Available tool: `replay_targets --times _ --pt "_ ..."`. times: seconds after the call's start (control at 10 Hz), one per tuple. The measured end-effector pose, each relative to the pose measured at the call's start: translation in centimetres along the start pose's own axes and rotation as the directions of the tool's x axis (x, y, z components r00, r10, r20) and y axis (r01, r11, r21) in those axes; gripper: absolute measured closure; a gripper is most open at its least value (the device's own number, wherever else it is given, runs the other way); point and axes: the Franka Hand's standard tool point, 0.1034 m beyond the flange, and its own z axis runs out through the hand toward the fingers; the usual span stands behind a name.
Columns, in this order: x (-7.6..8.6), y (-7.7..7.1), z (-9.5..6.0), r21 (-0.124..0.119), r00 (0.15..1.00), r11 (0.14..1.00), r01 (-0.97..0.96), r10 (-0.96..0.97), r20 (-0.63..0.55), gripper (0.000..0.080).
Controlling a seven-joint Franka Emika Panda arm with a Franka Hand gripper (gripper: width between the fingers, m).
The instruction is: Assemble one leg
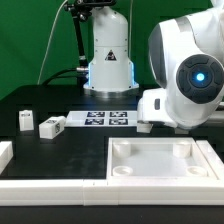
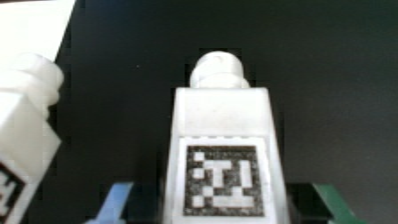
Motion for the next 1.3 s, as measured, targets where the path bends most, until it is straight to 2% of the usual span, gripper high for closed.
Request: replay_targets --times 0.4,0.6,0.7,0.8,0.9,1.1,1.3 --pt "-1.3 0.1 -4.6 0.015 0.997 0.999 0.036 -0.035 -0.070 0.0509" --pt "-1.0 -0.1 -4.7 0.017 0.995 0.999 0.037 -0.035 -0.091 0.0509" --pt "0.3 -0.6 -5.7 0.032 0.967 0.999 0.042 -0.033 -0.253 0.0509" --pt "-0.1 -0.4 -5.7 0.029 0.937 0.998 0.051 -0.037 -0.348 0.0509" --pt "0.3 0.1 -5.6 0.020 0.910 0.997 0.080 -0.065 -0.409 0.0509" --pt "0.5 -0.1 -7.7 0.017 0.822 0.995 0.094 -0.068 -0.565 0.0508" --pt "0.4 0.1 -9.1 0.018 0.728 0.995 0.101 -0.062 -0.683 0.0508"
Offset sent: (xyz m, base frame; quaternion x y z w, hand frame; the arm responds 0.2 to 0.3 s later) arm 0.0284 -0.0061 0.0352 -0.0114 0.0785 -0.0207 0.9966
